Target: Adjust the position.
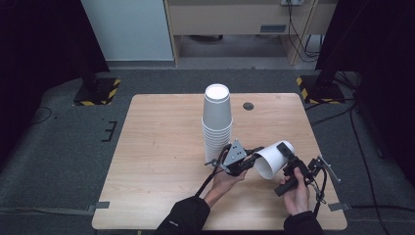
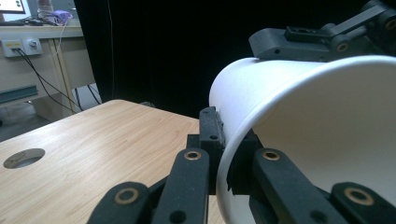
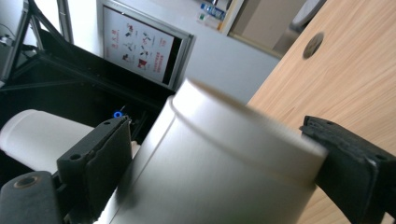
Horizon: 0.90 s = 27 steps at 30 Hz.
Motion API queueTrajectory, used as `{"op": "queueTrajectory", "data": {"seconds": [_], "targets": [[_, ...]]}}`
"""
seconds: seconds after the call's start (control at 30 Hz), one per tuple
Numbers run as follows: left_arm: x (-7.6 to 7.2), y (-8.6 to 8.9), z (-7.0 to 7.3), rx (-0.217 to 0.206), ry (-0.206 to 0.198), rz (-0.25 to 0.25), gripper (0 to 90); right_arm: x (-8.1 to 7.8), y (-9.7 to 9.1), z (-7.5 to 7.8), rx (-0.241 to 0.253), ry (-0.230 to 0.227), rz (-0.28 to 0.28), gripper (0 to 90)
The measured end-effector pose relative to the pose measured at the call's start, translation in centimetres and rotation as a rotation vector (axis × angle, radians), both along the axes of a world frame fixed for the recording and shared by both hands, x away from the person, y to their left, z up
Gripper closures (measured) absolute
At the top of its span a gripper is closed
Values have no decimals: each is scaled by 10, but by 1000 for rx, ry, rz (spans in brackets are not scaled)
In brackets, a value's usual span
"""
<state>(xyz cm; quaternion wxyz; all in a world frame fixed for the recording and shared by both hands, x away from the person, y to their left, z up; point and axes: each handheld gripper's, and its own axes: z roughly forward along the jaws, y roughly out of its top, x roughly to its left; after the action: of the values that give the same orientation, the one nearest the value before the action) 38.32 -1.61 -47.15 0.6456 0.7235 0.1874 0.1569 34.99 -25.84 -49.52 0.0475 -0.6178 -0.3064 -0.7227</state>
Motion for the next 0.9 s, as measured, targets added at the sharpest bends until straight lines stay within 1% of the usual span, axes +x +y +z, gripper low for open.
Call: {"op": "queueTrajectory", "data": {"seconds": [0.07,0.17,0.2,0.47,0.5,0.63,0.7,0.77,0.8,0.87,0.9], "targets": [[-1,2,1,4,1,-2,866,0,-2,0,-20,-6,-9,108],[-1,5,2,4,8,-5,866,1,-3,1,-34,-12,-15,108],[-2,8,3,10,12,-8,866,2,-4,1,-45,-16,-21,109],[-8,19,10,39,4,-18,869,3,-9,0,-75,-25,-56,121],[-10,22,12,44,1,-21,869,3,-11,0,-93,-30,-69,131],[-11,26,16,54,0,-20,871,4,-15,1,-116,-32,-84,137],[-13,29,18,67,2,-22,871,4,-19,2,-141,-46,-104,143],[-13,29,18,68,3,-23,870,4,-20,2,-147,-45,-105,145],[-15,30,19,72,9,-30,870,4,-23,3,-165,-52,-115,148],[-16,31,20,74,17,-35,869,4,-25,3,-187,-55,-116,149],[-16,31,20,76,19,-37,869,4,-26,2,-208,-58,-121,151]]}}
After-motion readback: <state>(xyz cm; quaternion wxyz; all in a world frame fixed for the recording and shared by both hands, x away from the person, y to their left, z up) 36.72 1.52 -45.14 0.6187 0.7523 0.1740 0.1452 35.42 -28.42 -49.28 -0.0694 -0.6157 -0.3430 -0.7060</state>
